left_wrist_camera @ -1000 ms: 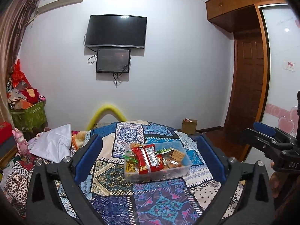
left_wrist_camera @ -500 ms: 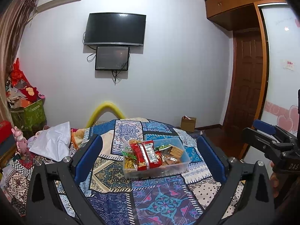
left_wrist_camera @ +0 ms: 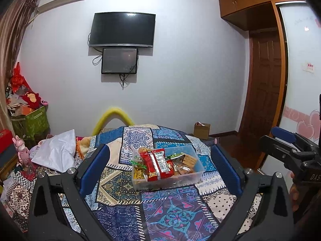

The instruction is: Organize snacks

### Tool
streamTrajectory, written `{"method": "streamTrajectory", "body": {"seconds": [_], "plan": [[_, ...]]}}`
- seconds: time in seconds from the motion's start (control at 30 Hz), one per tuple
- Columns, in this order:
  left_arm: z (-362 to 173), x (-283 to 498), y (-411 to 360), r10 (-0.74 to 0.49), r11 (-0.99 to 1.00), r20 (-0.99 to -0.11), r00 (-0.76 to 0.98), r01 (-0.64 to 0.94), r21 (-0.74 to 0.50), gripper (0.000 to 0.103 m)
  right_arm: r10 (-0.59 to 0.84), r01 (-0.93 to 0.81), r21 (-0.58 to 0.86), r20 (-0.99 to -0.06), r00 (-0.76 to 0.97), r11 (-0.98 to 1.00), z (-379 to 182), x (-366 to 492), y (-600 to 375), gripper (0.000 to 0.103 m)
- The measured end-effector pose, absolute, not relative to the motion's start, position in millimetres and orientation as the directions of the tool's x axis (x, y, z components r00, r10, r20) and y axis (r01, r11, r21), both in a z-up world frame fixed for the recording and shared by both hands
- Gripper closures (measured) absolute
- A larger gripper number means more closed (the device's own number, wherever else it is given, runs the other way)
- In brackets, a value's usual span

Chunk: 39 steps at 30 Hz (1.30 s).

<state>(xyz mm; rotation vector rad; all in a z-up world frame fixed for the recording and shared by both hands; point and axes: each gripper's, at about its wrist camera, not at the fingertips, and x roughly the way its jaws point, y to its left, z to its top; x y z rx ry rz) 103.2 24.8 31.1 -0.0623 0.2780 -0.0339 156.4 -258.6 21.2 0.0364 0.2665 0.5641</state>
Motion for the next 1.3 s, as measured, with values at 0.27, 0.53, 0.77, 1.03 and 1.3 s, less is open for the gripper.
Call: {"method": "streamTrajectory", "body": {"seconds": [0.27, 0.53, 0.77, 1.03, 1.3], "plan": [[31, 101, 23, -0.046, 0.998, -0.272, 0.961, 0.030, -0.062, 0.001, 0.530, -0.520, 0.107, -0.240, 0.814, 0.847, 22, 156, -259, 0.000], [30, 100, 20, -0.057, 0.997, -0.279, 0.958, 0.041, -0.062, 0.001, 0.526, -0.514, 0.114, -0.241, 0.816, 0.850, 21, 156, -262, 0.000], [33, 97, 15, -0.068, 0.997, -0.271, 0.960, 0.055, -0.054, 0.001, 0.525, -0.512, 0.117, -0.240, 0.817, 0.851, 22, 156, -263, 0.000], [33, 96, 13, -0.082, 0.996, -0.265, 0.961, 0.070, -0.056, 0.001, 0.527, -0.513, 0.121, -0.245, 0.814, 0.850, 21, 157, -263, 0.000], [31, 102, 16, -0.097, 0.994, -0.288, 0.953, 0.077, -0.082, 0.001, 0.526, -0.513, 0.123, -0.251, 0.812, 0.850, 20, 159, -263, 0.000]]}}
